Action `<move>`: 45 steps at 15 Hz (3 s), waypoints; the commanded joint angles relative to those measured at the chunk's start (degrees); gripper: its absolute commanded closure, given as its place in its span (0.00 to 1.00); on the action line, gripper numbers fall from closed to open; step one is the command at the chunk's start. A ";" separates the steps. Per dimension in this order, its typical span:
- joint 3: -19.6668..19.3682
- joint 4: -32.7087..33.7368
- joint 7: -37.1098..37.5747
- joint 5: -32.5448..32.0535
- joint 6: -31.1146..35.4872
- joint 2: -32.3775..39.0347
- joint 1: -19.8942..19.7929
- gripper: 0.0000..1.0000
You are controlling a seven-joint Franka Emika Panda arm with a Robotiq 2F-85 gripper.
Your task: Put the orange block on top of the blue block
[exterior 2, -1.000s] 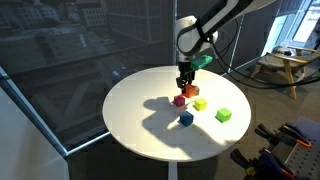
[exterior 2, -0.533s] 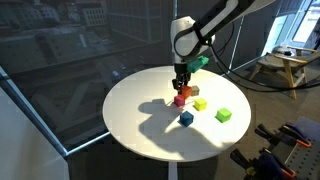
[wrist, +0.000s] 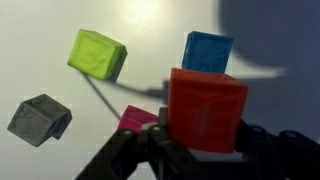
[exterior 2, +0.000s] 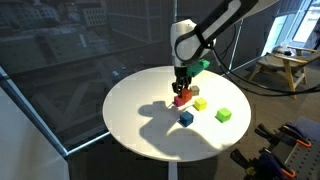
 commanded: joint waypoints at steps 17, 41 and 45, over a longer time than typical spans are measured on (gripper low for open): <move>1.08 -9.64 4.55 -0.44 7.69 -3.13 1.47 0.69; 0.05 -9.02 4.37 -0.48 10.60 2.24 1.37 0.69; 0.15 -9.00 4.27 -0.29 10.50 2.23 1.26 0.03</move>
